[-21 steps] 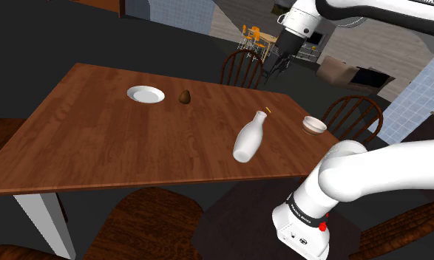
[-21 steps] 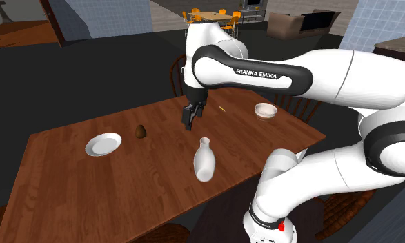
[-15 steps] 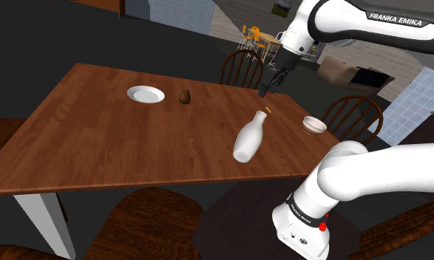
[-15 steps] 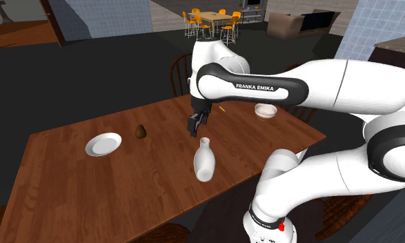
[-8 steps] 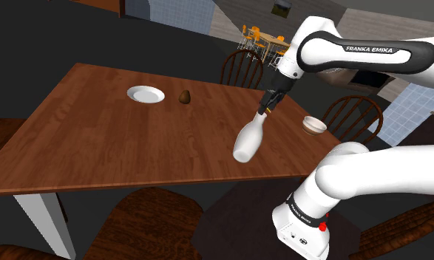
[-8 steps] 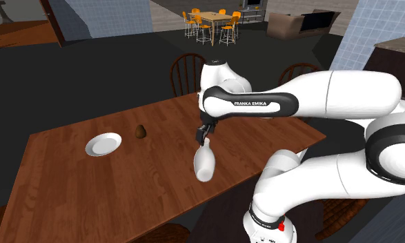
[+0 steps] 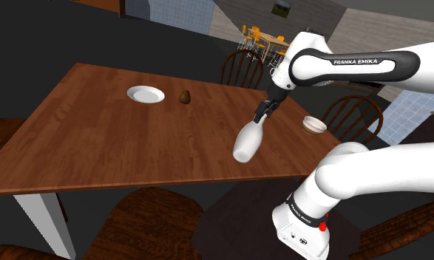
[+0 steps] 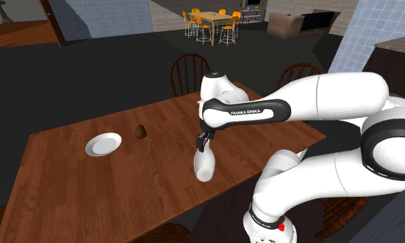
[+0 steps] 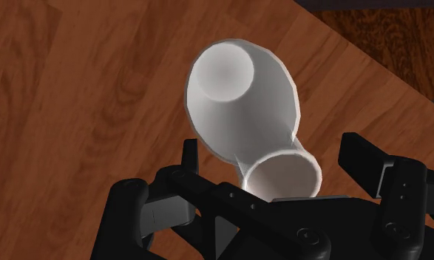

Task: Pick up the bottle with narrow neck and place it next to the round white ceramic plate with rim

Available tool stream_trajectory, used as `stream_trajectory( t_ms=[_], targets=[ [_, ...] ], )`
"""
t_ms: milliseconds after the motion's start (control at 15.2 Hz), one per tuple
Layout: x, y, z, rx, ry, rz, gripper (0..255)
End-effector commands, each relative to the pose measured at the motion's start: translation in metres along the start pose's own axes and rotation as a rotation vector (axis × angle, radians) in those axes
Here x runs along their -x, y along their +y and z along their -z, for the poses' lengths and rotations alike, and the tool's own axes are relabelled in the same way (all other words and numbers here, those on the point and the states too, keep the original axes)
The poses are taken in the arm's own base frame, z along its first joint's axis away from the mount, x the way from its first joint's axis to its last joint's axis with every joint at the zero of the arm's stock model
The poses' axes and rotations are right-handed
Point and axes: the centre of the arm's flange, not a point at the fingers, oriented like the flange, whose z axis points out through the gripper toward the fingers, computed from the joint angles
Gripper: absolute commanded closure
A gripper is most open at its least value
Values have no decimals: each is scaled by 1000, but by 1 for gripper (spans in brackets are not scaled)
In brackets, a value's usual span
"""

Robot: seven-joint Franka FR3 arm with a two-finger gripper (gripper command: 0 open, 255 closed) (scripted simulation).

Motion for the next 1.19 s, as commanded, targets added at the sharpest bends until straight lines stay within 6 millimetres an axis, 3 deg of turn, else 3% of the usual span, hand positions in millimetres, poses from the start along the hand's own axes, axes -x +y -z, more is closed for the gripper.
stream_trajectory(
  t_ms=[0, 396, 462, 1122],
  targets=[
    [1, 0, -4, 0, 1, 0, 0],
    [1, 0, -4, 0, 1, 0, 0],
    [1, 0, -4, 0, 1, 0, 255],
    [0, 0, 1, 0, 1, 0, 255]
  ],
)
